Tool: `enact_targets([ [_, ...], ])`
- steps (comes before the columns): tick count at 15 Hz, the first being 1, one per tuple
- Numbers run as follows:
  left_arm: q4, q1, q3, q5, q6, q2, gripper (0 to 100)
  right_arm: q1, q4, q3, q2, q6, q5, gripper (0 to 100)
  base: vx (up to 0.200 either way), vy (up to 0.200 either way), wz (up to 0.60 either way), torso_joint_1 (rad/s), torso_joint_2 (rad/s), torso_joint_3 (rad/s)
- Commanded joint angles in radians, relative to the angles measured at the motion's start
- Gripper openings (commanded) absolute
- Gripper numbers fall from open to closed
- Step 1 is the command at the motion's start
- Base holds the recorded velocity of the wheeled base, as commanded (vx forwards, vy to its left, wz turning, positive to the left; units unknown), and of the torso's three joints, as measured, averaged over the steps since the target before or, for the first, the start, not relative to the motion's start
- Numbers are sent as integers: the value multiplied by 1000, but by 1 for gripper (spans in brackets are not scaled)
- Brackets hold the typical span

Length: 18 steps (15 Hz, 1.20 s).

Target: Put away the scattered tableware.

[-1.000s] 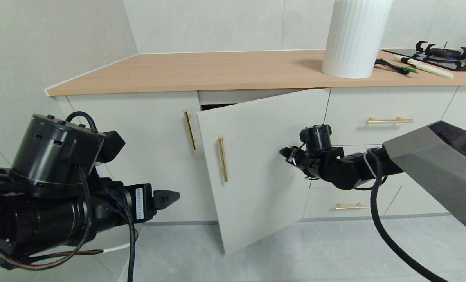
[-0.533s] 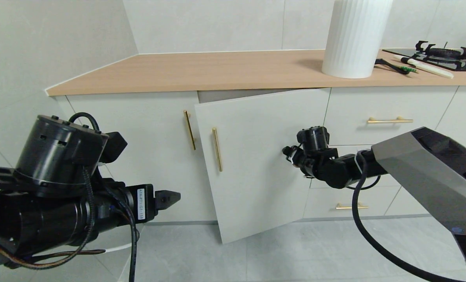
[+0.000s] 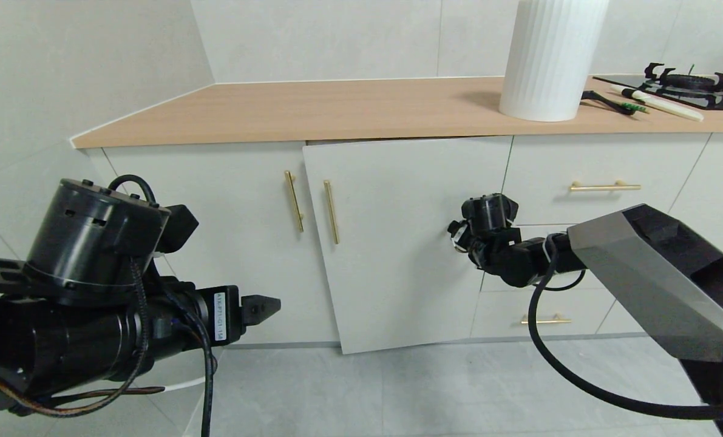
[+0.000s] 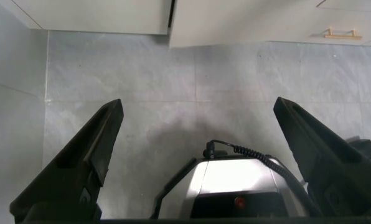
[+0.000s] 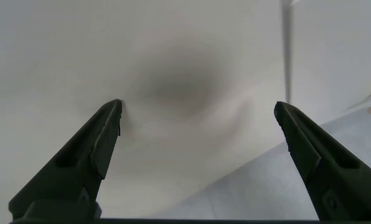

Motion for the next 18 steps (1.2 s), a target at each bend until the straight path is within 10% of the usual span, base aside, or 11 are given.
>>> enact_targets([
  [1,0,0,0,1,-1,2,100,-7,0,-18,21,-2,-13,100,0,0,0,0,0,0],
  [12,0,0,0,1,-1,2,100,2,0,37,-51,-6,-28,100,0,0,0,0,0,0],
  [18,-1,0,0,1,-2,-6,100,60,-2,450,-472,-13,335,100,0,0,0,0,0,0],
])
